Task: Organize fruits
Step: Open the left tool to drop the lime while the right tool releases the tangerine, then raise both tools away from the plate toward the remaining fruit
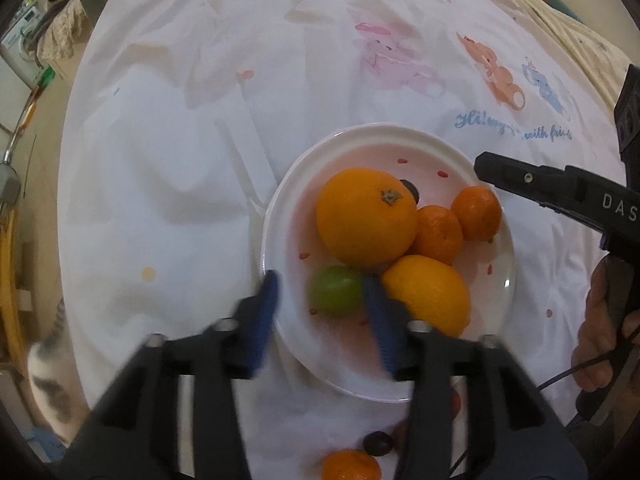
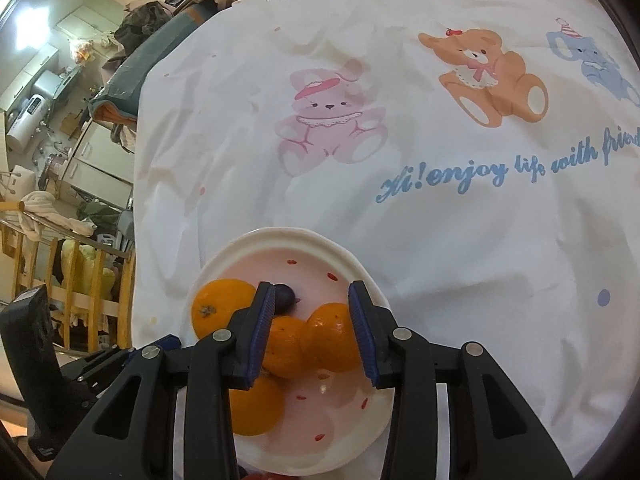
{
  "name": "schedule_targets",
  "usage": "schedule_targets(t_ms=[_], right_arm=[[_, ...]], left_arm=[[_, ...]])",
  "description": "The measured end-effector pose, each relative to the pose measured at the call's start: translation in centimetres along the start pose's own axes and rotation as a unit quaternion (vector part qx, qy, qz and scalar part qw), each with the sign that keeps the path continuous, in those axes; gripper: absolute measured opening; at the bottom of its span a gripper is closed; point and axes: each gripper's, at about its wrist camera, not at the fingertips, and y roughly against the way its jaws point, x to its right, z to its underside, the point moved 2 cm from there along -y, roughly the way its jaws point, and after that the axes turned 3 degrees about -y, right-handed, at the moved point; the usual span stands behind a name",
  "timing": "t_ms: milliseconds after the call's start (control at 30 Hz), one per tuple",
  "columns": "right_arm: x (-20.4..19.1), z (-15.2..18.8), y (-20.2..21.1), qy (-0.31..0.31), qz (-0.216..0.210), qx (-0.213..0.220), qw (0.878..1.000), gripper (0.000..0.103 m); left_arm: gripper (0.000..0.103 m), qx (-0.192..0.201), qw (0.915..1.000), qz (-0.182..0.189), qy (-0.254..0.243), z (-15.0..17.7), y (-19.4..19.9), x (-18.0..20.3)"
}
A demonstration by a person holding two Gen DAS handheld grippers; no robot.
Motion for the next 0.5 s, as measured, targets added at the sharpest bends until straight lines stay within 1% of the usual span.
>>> schedule_targets(t_ms=[33, 100, 167, 200, 233, 367, 500], right_arm=[[0.0, 0.0, 0.1, -0.002, -0.002, 0.001, 1.0, 0.055], [-0.1, -0.1, 0.5, -0.005, -0.01, 0.007, 1.0, 0.061], [-0.3, -0.2, 0.7, -0.005, -0.016, 0.011, 1.0, 0.07], [-0.3, -0.2, 0.9, -0.005, -0.02, 0.015, 1.0, 0.075], [-0.4, -0.2, 1.1, -0.004, -0.025, 0.018, 1.0, 0.076], [-0.7, -0.2, 1.5, 0.004, -0.019, 0.024, 1.0, 0.076], [-0.9, -0.2, 2.7, 0.0, -0.015, 0.042, 0.999, 0.076]], left_arm=[[0.057, 0.002, 1.0, -0.001, 0.003, 0.0, 0.1, -0.1], [0.074, 0.005, 0.9999, 0.005, 0.008, -0.2, 0.3, -0.2], [0.082, 0.005, 0.9998, 0.012, 0.016, -0.2, 0.4, -0.5], [0.082, 0.007, 0.9997, 0.015, 0.02, -0.3, 0.5, -0.6], [0.082, 0.008, 0.9996, 0.016, 0.021, -0.3, 0.6, -0.7], [0.082, 0.025, 0.9996, 0.007, 0.014, -0.5, 1.1, -0.5], [0.082, 0.05, 0.9987, 0.007, 0.008, -0.6, 2.3, -0.5]])
